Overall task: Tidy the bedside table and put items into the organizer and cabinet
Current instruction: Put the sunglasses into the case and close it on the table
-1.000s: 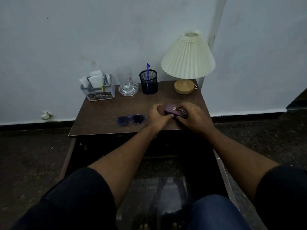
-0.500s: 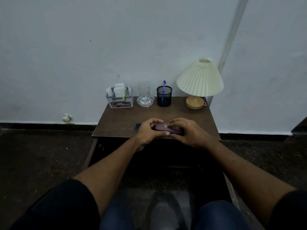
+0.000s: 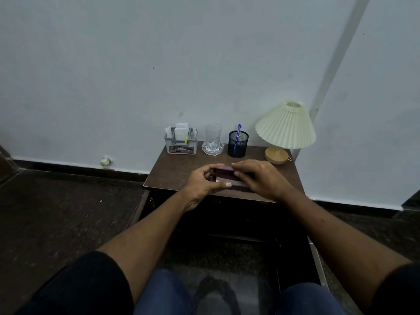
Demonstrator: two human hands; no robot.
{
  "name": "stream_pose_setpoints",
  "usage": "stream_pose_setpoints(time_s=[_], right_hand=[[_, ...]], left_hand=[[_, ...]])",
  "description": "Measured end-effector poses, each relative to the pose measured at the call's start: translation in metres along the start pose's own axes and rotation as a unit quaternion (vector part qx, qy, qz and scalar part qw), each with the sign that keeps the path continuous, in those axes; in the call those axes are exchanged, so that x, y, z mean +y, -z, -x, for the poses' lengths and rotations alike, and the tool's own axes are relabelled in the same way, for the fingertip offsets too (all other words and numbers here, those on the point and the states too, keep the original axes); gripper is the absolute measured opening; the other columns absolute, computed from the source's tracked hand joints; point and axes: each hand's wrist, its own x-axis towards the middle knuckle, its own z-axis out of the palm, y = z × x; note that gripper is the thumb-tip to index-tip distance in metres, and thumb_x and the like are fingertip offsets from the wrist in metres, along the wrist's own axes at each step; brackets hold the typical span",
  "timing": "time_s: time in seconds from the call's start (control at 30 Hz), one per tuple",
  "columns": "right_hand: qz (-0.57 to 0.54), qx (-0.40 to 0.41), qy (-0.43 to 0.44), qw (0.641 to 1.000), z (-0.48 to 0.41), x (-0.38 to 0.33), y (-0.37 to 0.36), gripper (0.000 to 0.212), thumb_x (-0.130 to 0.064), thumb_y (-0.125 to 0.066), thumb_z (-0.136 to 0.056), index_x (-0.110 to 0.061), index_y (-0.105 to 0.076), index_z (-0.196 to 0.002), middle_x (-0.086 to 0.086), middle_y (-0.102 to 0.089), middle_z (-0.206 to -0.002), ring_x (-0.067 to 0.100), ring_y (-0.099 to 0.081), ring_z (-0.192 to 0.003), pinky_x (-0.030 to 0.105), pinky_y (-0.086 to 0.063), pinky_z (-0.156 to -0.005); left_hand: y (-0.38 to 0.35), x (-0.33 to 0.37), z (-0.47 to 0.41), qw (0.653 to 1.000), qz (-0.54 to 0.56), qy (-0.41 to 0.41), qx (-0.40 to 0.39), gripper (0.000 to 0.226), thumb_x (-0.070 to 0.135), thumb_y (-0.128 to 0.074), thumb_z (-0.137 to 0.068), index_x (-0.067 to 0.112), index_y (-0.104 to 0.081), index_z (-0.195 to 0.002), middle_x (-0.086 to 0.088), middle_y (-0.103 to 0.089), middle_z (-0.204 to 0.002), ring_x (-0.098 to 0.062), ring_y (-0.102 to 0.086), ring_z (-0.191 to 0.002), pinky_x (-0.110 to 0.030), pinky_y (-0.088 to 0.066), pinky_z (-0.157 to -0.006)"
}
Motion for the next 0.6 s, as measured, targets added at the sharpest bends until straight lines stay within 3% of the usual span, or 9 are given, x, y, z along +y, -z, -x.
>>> stream_pose_setpoints(time_s=[0.07, 0.2, 0.3, 0.43, 0.6], right_hand=[[-0.018, 0.029, -0.046, 0.998, -0.009, 0.002, 0.008, 0.023, -0.023, -0.066, -0.095, -0.016, -0.076, -0.116, -0.002, -0.077, -0.109, 0.011, -0.072, -0.096, 0.029, -0.056, -0.085], [-0.053, 0.069, -0.143, 0.986, -0.014, 0.012, 0.016, 0.016, -0.025, -0.070, -0.093, -0.022, -0.079, -0.105, -0.015, -0.074, -0.084, -0.007, -0.067, -0.079, 0.001, -0.046, -0.067], [-0.099, 0.059, -0.176, 0.978, -0.015, 0.014, 0.012, 0.015, -0.025, -0.071, -0.092, -0.022, -0.079, -0.104, -0.020, -0.071, -0.080, -0.002, -0.069, -0.080, 0.005, -0.051, -0.066], [-0.140, 0.024, -0.198, 0.970, -0.017, 0.016, -0.003, 0.015, -0.025, -0.071, -0.092, -0.020, -0.079, -0.103, -0.010, -0.077, -0.089, 0.007, -0.072, -0.080, 0.026, -0.060, -0.075], [-0.136, -0.039, -0.196, 0.970, -0.022, 0.009, -0.037, 0.012, -0.029, -0.071, -0.091, -0.028, -0.080, -0.100, -0.020, -0.075, -0.089, -0.006, -0.068, -0.080, 0.013, -0.052, -0.071]], left_hand=[[0.000, 0.000, 0.004, 1.000, -0.007, -0.011, -0.021, 0.078, -0.001, -0.094, -0.056, 0.017, -0.065, -0.126, -0.014, -0.073, -0.119, -0.032, -0.068, -0.117, -0.055, -0.052, -0.102], [-0.004, 0.004, 0.006, 0.998, 0.006, -0.023, -0.053, 0.100, 0.000, -0.096, -0.054, 0.031, -0.055, -0.140, -0.016, -0.073, -0.119, -0.031, -0.069, -0.116, -0.049, -0.054, -0.100], [-0.002, 0.007, 0.009, 0.998, -0.007, -0.030, -0.060, 0.102, -0.002, -0.095, -0.057, 0.035, -0.052, -0.142, -0.014, -0.073, -0.120, -0.031, -0.069, -0.116, -0.047, -0.055, -0.099], [0.009, 0.000, 0.015, 0.998, -0.006, -0.011, -0.063, 0.103, -0.004, -0.093, -0.060, 0.037, -0.050, -0.144, -0.015, -0.072, -0.121, -0.033, -0.069, -0.116, -0.049, -0.057, -0.096], [0.037, -0.019, 0.029, 0.999, -0.026, 0.020, -0.044, 0.108, -0.001, -0.094, -0.060, 0.045, -0.046, -0.145, -0.013, -0.072, -0.122, -0.031, -0.070, -0.115, -0.047, -0.058, -0.094]])
